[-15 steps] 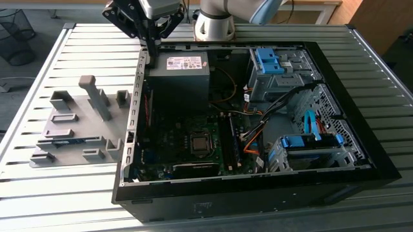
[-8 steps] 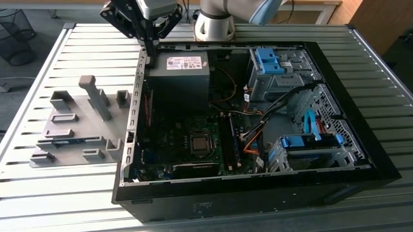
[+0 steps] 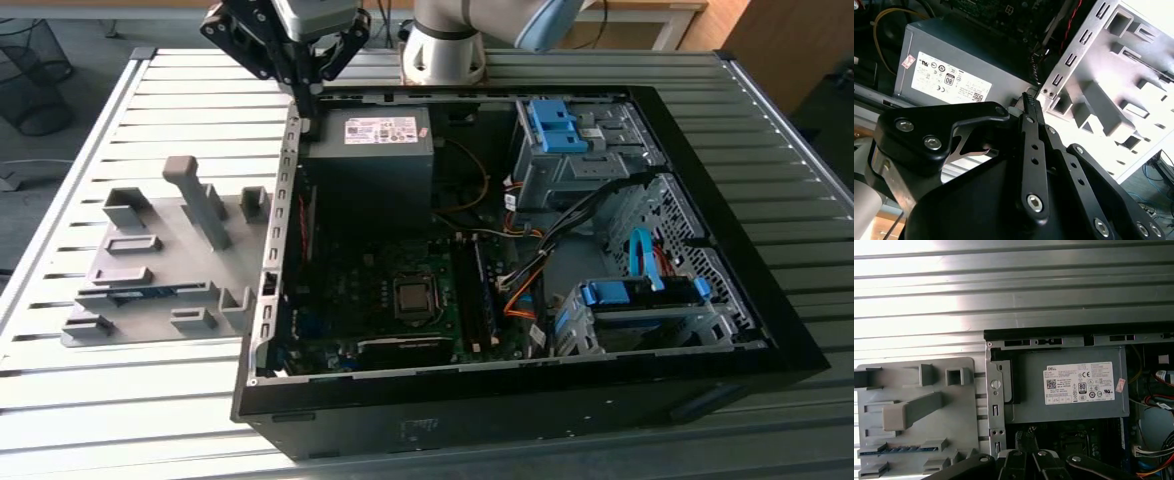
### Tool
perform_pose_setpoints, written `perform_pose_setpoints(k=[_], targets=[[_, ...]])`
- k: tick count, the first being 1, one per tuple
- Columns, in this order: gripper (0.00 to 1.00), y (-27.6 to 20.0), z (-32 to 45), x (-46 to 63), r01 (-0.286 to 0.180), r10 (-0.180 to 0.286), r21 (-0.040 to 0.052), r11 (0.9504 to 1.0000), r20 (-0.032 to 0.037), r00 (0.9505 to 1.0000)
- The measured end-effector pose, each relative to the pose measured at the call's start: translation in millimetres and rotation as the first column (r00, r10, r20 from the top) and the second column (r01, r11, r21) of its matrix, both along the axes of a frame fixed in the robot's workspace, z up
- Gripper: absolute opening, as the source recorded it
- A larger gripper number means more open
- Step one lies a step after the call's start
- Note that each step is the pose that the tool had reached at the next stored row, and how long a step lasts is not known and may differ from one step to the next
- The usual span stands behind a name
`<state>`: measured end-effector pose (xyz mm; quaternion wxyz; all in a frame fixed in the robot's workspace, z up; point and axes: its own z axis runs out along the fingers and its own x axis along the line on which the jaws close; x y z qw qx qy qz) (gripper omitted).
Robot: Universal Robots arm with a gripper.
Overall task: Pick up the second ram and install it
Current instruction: 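Reach for the second ram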
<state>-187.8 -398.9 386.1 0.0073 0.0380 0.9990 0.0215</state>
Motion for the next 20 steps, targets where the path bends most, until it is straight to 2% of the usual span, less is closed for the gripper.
perform_pose_setpoints(k=[14, 20], targets=[[0.1, 0.0, -0.9, -9.8, 0.0, 0.0, -0.0001, 1.0, -0.0007, 1.0], [0.1, 0.0, -1.4, -18.1, 0.0, 0.0, 0.0, 1.0, -0.0008, 1.0]])
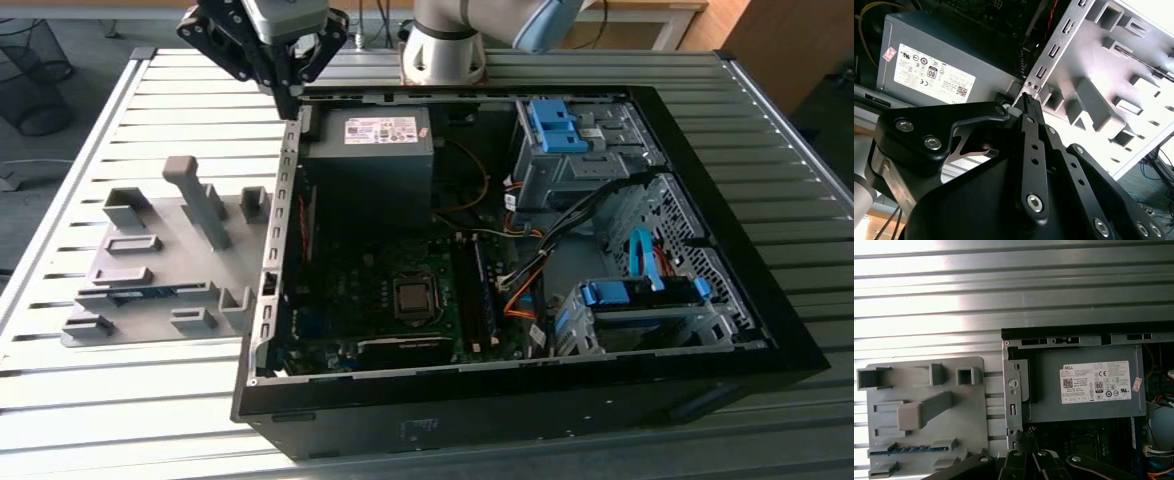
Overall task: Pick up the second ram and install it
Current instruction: 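Reach for the second ram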
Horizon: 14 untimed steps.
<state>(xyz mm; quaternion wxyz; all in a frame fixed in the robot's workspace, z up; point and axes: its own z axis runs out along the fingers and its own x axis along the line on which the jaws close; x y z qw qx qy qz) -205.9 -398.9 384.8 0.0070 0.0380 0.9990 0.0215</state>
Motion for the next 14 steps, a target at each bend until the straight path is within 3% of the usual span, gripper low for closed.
perform_pose_setpoints(k=[14], targets=[[0.1, 0.0, -1.0, -26.8, 0.0, 0.0, 0.0, 1.0, 0.0, 1.0]])
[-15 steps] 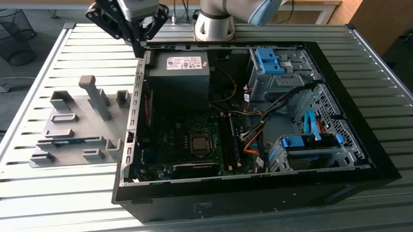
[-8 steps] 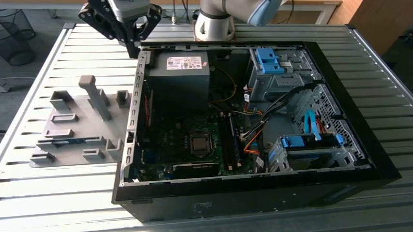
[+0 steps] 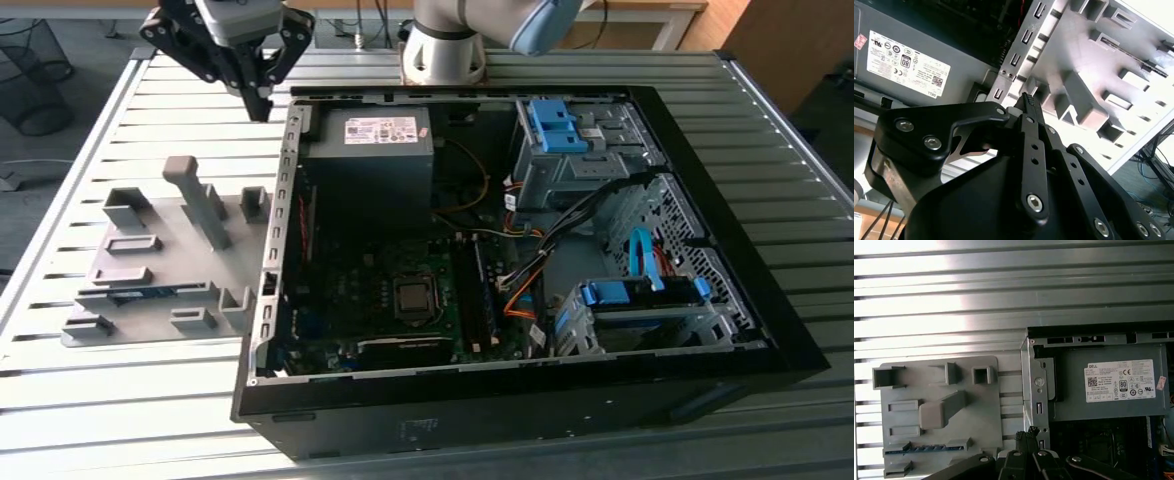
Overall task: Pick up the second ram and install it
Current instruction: 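Reach for the second ram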
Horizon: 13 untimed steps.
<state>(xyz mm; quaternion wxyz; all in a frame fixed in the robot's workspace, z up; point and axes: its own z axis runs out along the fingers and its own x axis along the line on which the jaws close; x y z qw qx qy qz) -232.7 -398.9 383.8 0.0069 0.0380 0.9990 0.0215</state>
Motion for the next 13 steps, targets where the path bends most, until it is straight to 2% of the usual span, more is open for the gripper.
perform_pose_setpoints(k=[13], targets=[[0.1, 0.0, -0.9, -23.2, 0.0, 0.0, 0.0, 1.0, 0.0, 1.0]])
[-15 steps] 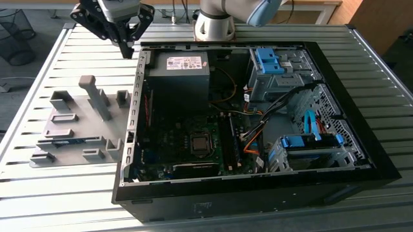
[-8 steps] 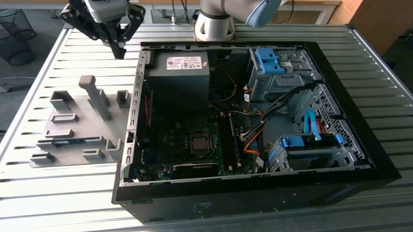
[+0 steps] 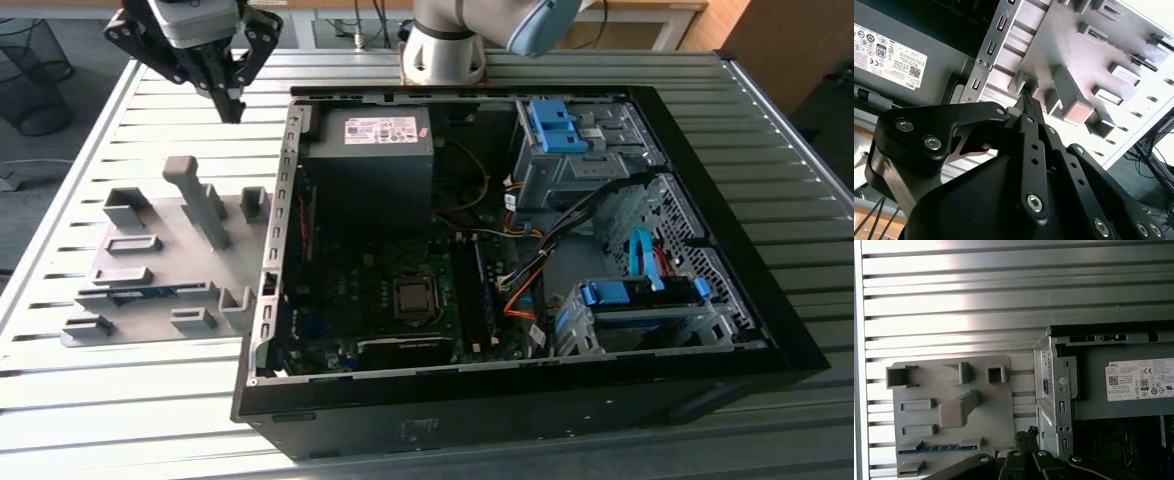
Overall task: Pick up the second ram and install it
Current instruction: 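Reach for the second ram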
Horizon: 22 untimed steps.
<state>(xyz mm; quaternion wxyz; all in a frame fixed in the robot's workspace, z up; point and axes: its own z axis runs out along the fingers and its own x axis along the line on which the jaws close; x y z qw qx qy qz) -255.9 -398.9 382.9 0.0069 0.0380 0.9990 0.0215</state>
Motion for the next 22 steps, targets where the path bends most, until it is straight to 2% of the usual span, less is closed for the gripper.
perform_pose_setpoints(k=[22], targets=[[0.1, 0.0, -1.5, -38.3, 0.0, 0.0, 0.0, 1.0, 0.0001, 1.0]])
